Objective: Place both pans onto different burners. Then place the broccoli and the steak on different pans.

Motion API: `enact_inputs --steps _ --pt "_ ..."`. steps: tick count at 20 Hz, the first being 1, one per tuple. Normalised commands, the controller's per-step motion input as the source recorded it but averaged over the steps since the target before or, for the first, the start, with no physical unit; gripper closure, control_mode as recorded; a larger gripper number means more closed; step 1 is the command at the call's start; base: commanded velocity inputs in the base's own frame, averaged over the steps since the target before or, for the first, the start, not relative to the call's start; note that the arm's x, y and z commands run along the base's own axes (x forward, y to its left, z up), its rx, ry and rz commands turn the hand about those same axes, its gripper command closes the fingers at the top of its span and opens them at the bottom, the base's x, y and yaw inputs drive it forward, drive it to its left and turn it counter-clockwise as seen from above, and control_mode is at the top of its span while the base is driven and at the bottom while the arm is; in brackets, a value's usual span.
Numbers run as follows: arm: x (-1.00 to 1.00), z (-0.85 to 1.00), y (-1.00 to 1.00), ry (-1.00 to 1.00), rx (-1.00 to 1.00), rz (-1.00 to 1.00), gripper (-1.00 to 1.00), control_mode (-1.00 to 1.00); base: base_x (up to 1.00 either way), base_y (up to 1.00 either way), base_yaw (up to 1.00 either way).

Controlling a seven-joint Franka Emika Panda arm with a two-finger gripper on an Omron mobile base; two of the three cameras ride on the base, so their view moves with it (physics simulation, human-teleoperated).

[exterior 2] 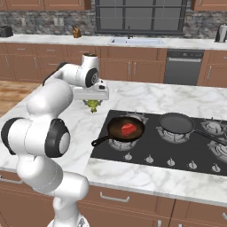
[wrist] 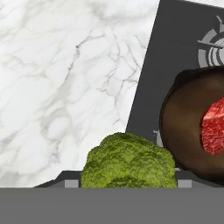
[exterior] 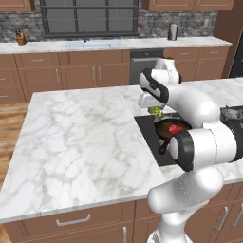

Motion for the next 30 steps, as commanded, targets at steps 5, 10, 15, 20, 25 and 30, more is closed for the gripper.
enact_inputs --steps 5,10,15,20,25,30 --pt "0.0 0.07 -1.0 0.0 0.0 -0.02 1.0 -1.0 0.0 0.0 0.0" --pt "0.0 0.01 -1.0 0.0 0.0 -0.02 1.0 -1.0 0.0 0.0 0.0" --pt "0.03 0.0 -1.0 0.0 0.0 -0.01 1.0 -1.0 0.0 0.0 0.0" --pt "0.19 0.0 -0.93 0.0 0.0 0.0 1.0 -1.0 0.0 0.0 0.0" --pt "0.45 0.0 -0.59 0.0 0.0 0.0 1.0 -1.0 0.0 0.0 0.0" --pt "0.5 -0.02 -0.38 0.0 0.0 0.0 1.0 -1.0 0.0 0.0 0.0"
